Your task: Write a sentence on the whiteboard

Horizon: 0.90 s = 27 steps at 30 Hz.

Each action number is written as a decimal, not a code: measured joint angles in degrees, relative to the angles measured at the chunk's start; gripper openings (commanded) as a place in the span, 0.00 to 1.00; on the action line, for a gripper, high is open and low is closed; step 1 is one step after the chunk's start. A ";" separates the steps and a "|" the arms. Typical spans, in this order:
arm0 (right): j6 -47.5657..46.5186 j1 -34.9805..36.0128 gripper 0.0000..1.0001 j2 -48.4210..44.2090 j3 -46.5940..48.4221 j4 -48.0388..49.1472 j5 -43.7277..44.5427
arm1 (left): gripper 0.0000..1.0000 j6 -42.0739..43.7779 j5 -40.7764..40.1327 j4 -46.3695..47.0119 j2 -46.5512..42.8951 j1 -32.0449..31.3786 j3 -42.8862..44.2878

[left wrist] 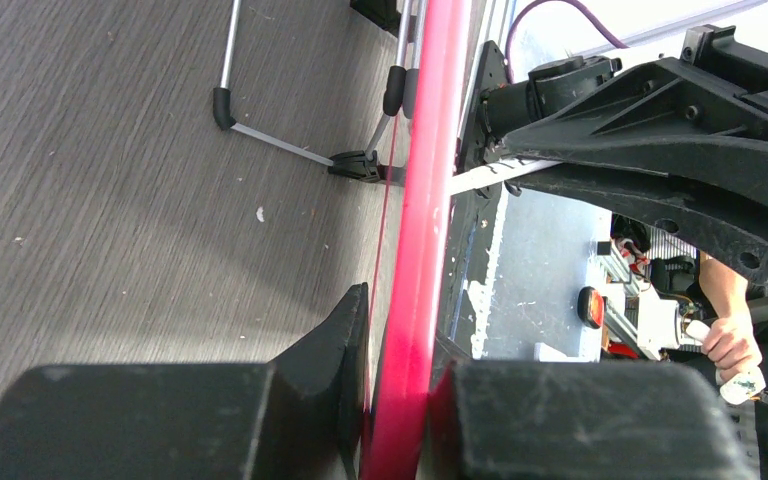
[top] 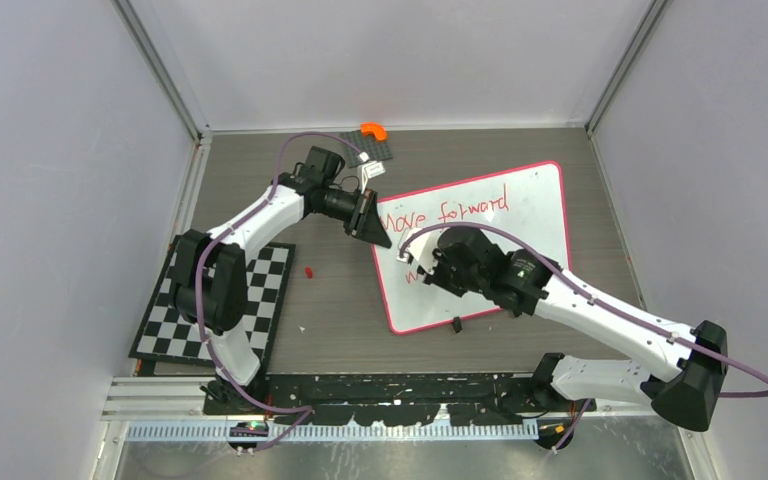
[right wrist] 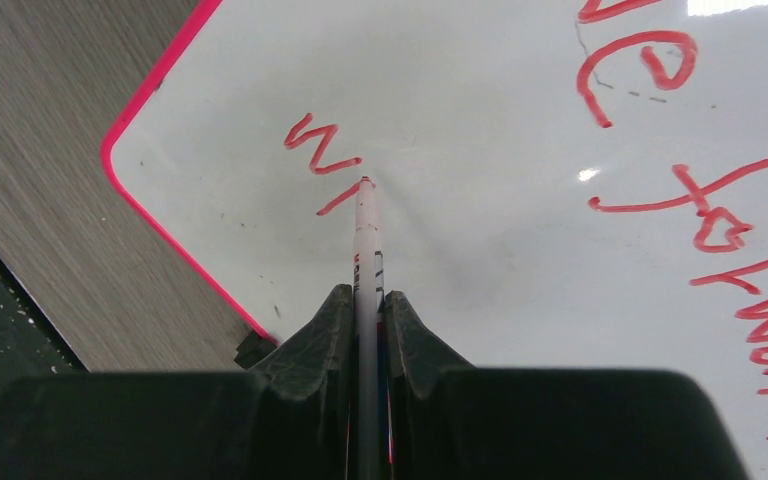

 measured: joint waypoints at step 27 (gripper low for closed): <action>0.04 -0.02 0.00 1.64 0.11 1.88 2.97 | 0.00 0.24 0.07 -0.09 0.09 0.02 0.00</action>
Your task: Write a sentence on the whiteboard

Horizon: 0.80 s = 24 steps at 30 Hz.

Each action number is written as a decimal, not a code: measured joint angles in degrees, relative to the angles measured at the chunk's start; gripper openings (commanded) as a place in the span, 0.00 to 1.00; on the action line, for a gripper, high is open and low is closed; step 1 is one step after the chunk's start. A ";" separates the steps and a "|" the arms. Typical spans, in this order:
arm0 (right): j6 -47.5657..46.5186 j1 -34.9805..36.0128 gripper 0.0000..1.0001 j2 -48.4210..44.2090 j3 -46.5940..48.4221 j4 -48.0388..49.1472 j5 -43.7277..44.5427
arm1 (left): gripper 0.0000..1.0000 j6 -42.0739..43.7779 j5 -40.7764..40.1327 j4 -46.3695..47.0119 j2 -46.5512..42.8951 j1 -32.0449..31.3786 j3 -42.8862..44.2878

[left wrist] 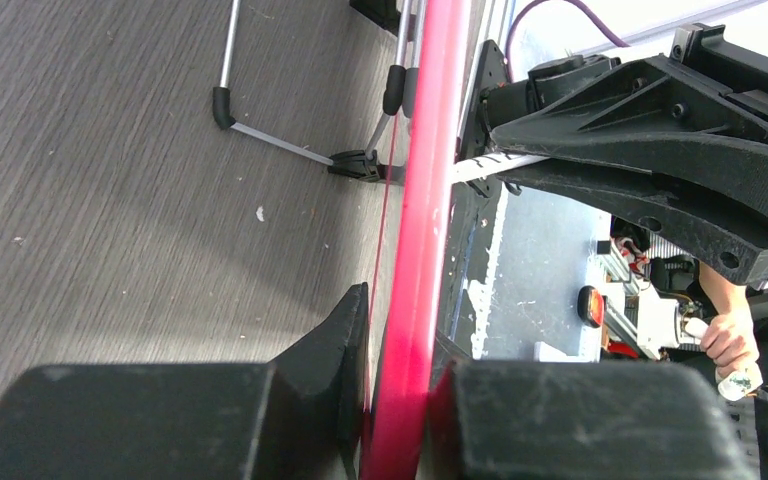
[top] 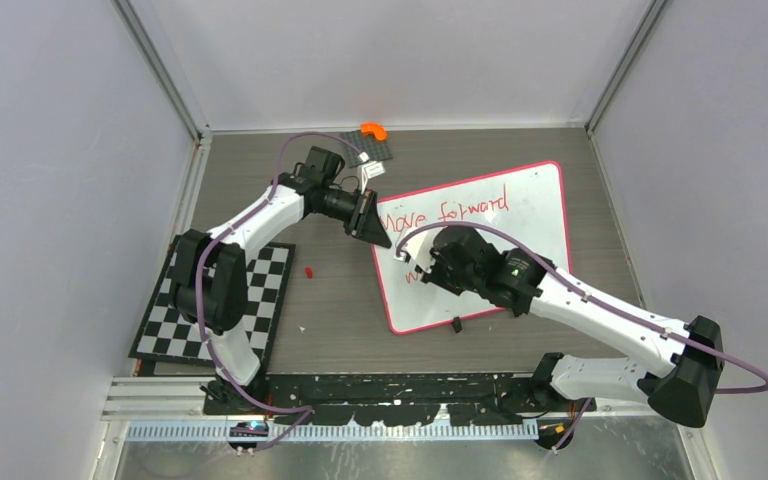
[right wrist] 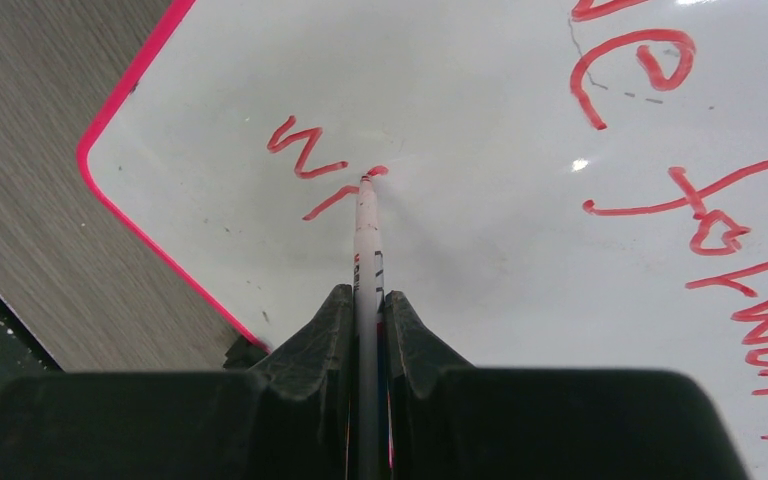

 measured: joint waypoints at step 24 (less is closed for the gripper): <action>1.14 -1.14 0.00 -2.78 -1.44 -2.29 -1.01 | 0.00 0.13 0.15 -0.17 0.00 0.00 0.07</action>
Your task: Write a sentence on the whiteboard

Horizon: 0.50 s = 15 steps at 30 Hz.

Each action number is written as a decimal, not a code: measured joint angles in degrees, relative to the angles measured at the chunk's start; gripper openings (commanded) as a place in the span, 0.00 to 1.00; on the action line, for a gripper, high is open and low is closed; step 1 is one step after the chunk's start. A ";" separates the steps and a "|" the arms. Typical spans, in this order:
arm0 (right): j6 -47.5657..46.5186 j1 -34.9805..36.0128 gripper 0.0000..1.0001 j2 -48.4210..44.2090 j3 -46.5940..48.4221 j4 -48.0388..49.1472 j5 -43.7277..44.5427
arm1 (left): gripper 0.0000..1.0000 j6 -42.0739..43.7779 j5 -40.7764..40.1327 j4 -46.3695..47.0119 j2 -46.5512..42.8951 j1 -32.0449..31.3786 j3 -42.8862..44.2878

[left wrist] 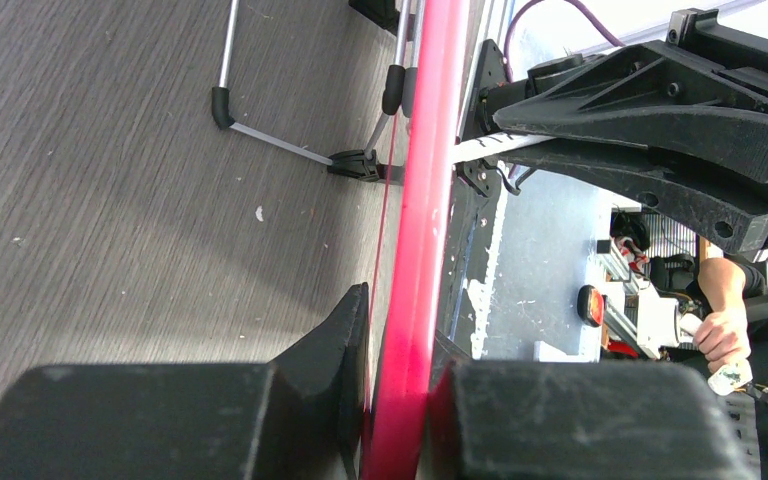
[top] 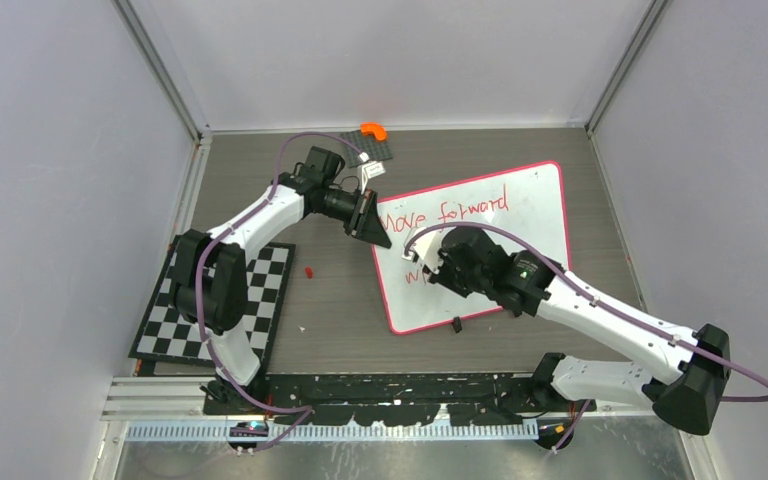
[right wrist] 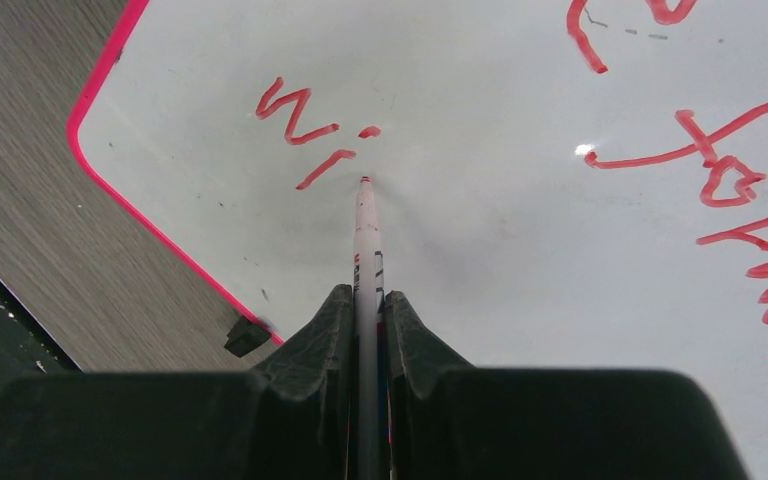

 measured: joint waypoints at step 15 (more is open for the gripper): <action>-0.02 0.02 0.00 1.09 -0.31 1.44 1.86 | 0.00 0.02 -0.04 0.02 0.02 0.00 0.00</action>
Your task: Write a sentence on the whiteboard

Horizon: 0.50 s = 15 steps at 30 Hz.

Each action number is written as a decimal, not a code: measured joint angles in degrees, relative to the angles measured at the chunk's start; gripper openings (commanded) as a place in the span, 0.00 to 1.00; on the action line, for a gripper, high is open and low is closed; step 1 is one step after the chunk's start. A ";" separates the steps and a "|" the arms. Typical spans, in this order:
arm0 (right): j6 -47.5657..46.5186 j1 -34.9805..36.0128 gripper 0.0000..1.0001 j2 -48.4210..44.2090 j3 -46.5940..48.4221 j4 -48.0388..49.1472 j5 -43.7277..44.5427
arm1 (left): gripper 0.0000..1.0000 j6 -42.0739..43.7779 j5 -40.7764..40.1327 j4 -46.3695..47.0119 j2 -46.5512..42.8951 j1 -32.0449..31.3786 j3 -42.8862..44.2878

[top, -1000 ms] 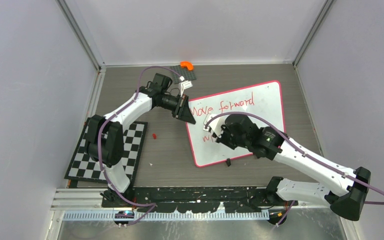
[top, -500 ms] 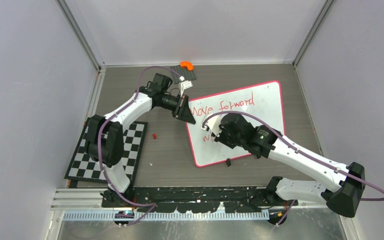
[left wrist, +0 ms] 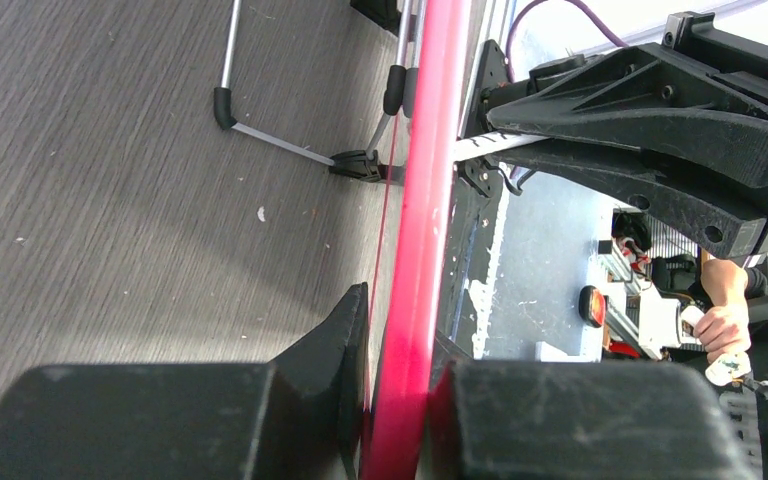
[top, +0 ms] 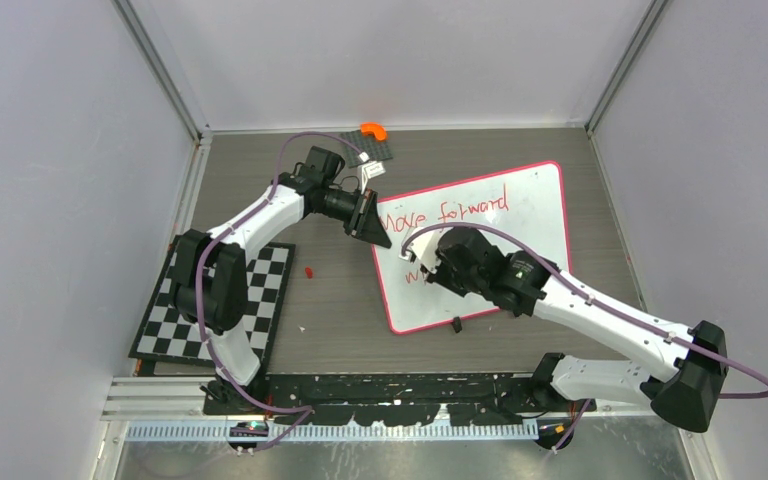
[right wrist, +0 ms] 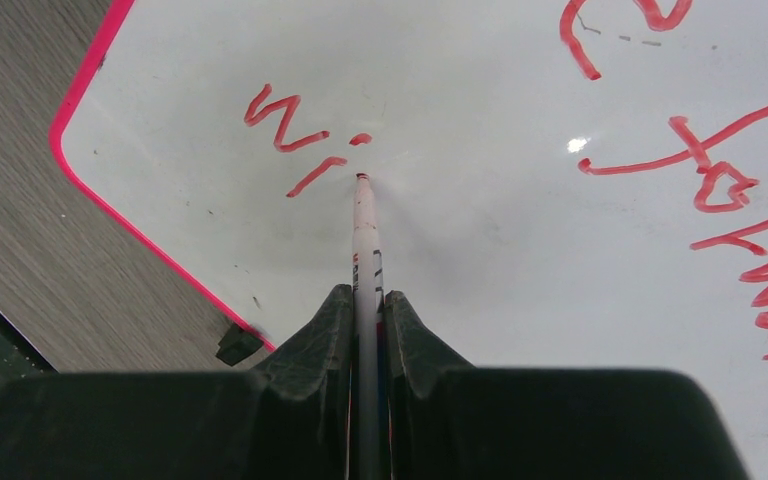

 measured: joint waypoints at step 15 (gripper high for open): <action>0.20 -1.64 0.00 -2.29 -0.52 -1.38 1.62 | 0.00 0.00 0.04 0.02 0.00 0.00 0.02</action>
